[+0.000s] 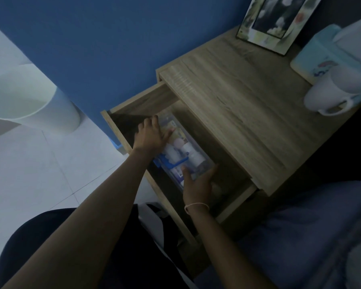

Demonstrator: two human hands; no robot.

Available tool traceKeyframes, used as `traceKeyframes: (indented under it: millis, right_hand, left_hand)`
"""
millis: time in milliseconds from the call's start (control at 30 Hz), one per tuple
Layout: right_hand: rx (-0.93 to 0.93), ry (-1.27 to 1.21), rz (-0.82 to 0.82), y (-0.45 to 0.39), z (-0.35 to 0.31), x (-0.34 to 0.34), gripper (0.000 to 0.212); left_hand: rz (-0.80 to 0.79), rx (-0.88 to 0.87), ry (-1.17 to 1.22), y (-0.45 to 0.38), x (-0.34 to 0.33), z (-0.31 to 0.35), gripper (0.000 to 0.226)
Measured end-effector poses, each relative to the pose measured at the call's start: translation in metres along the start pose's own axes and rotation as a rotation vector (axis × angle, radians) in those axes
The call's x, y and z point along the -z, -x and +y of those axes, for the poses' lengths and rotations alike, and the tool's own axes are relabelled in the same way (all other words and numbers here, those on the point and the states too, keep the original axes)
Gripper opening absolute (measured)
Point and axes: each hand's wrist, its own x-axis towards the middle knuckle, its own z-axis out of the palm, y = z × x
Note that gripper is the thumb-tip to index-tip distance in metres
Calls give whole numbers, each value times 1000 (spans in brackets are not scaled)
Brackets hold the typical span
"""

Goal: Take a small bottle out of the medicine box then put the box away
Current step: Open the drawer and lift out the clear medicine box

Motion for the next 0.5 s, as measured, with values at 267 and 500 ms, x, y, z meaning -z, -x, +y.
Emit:
traceKeyframes:
  millis: [267, 500]
  right_hand:
    - [-16, 33, 31, 3, -3, 10, 82]
    - [79, -9, 33, 25, -27, 37, 71]
  left_hand:
    - [-14, 26, 48, 6, 16, 13, 69]
    - [84, -37, -151, 14, 58, 39, 66]
